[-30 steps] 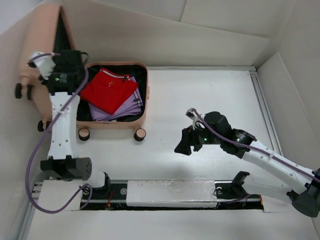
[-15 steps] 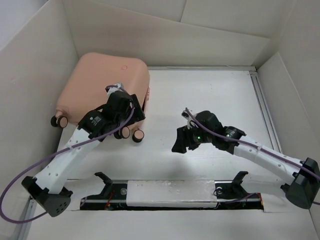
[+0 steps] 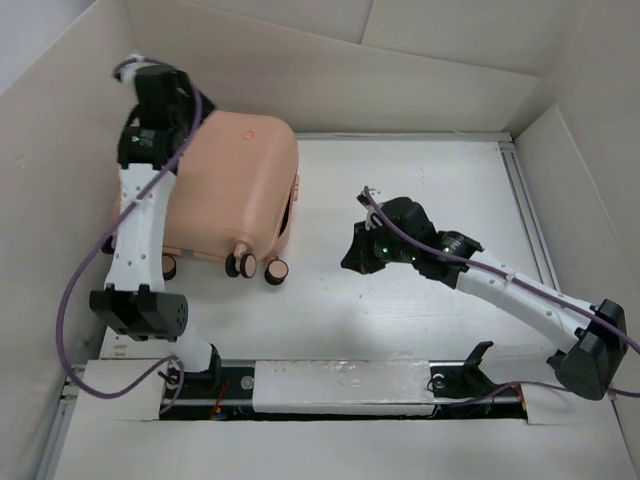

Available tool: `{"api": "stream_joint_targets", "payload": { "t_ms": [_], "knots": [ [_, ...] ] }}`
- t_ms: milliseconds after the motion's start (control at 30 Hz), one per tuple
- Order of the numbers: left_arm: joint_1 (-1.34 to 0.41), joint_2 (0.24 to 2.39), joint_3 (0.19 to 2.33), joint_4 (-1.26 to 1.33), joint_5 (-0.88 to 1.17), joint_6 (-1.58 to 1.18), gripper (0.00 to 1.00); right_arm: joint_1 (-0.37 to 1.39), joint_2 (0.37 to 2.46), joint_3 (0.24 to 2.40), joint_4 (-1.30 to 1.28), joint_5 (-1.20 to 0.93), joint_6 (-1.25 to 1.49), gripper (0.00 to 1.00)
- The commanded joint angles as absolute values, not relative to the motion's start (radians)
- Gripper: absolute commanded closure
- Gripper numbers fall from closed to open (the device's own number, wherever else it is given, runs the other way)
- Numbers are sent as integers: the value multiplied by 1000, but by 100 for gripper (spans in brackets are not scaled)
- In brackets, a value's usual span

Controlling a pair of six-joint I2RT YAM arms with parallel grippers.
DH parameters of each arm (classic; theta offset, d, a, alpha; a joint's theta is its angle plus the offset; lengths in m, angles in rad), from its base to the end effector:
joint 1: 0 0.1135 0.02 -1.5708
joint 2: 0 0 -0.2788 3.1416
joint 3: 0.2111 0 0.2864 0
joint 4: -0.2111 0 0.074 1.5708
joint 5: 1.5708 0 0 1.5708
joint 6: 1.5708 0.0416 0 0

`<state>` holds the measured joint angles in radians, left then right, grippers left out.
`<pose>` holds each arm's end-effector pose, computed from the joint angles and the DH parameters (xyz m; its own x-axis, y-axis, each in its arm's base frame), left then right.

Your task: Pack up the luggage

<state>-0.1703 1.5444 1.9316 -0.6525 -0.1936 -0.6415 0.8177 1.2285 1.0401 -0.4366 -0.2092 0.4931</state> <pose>0.3562 -0.0531 0.5234 -0.1971 -0.5619 -0.8034 -0.1680 0.8267 -0.5370 0.2028 0.2290 0.3155 -0.7448 -0.1175 -0.6568 -0.5407 0.6831 0.4909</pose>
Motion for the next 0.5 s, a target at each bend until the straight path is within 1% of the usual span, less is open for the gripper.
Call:
{"api": "stream_joint_targets", "payload": {
  "t_ms": [0,33,67,100,167,233,267,333,367,467],
  "knots": [
    [93,1598,2022,-569,-125,-693,41,811,1259,1144,-417,-134,469,100],
    [153,1626,2069,-558,-105,-724,41,799,1270,1161,-417,-124,469,100],
    [246,1705,2101,-558,-91,-742,42,799,1284,1196,-417,-124,469,100],
    [286,1742,2132,-581,-91,-762,44,789,1310,1213,-417,-124,469,100],
    [354,1845,2175,-604,-78,-772,44,788,1344,1244,-404,-115,480,100],
    [380,1922,2203,-633,-40,-758,45,778,1367,1258,-367,-115,509,100],
    [380,1966,2270,-719,-49,-758,47,778,1382,1272,-354,-115,509,100],
    [380,2072,2324,-788,-78,-723,47,767,1442,1310,-331,-106,520,100],
    [380,2089,2333,-811,-112,-712,47,756,1466,1328,-322,-106,520,100],
    [390,2098,2252,-813,-123,-674,48,733,1560,1391,-295,-97,541,100]
  ]
}}
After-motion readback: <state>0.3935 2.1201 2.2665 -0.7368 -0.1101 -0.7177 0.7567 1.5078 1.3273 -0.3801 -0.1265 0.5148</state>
